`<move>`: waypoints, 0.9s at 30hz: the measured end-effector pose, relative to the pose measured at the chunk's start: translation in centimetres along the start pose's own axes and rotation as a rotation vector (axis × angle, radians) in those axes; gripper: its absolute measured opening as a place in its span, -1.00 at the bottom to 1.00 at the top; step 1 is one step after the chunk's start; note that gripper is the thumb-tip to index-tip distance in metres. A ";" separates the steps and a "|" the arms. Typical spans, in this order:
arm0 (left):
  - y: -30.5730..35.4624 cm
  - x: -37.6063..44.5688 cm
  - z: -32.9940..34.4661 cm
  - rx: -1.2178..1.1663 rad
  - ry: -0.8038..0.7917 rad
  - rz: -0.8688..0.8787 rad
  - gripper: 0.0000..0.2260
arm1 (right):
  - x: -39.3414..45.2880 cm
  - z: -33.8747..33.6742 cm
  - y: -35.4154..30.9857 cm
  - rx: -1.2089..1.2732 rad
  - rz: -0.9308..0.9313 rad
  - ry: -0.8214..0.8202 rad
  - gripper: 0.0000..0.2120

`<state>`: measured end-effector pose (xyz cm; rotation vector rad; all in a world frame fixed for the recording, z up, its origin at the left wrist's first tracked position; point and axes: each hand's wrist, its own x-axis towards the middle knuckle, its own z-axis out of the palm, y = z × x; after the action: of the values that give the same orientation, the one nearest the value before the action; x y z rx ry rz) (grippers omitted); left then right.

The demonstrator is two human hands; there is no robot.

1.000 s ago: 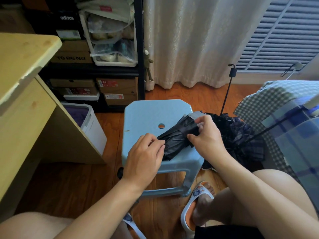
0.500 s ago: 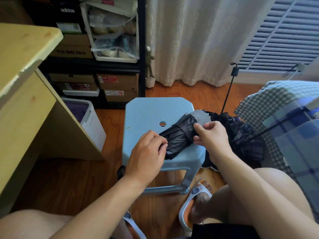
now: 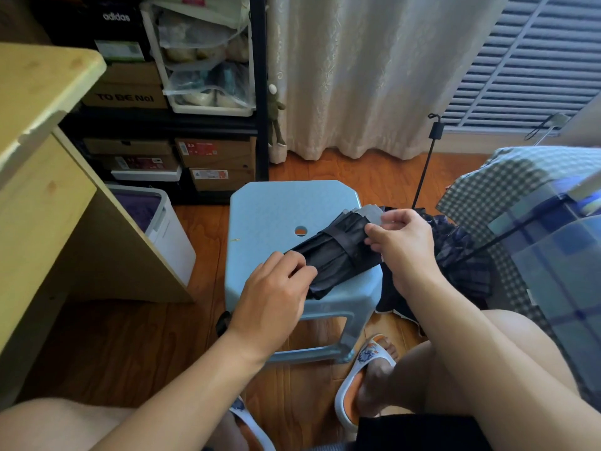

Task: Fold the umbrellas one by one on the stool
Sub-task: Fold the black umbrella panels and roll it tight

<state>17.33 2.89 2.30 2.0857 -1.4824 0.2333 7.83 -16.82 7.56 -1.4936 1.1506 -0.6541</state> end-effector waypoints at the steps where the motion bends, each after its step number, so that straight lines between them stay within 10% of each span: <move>1: 0.1 -0.1 0.1 0.016 -0.008 0.019 -0.85 | 0.1 -0.1 -0.3 0.019 0.003 -0.007 -0.72; 18: -0.4 -0.4 0.4 0.047 0.002 0.107 -0.64 | 0.7 -0.1 0.5 -0.016 0.041 -0.057 -0.79; 24: 0.0 -0.7 0.2 0.108 -0.059 0.130 -0.65 | -1.8 0.3 1.0 -0.571 -0.487 0.086 -0.71; 27: 0.1 -0.5 0.2 0.112 -0.062 0.116 -0.64 | -3.2 0.9 2.4 -0.772 -0.396 -0.058 -0.63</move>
<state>17.05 3.23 1.94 2.1131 -1.6642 0.3045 6.64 -13.39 5.58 -2.4203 1.1255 -0.4289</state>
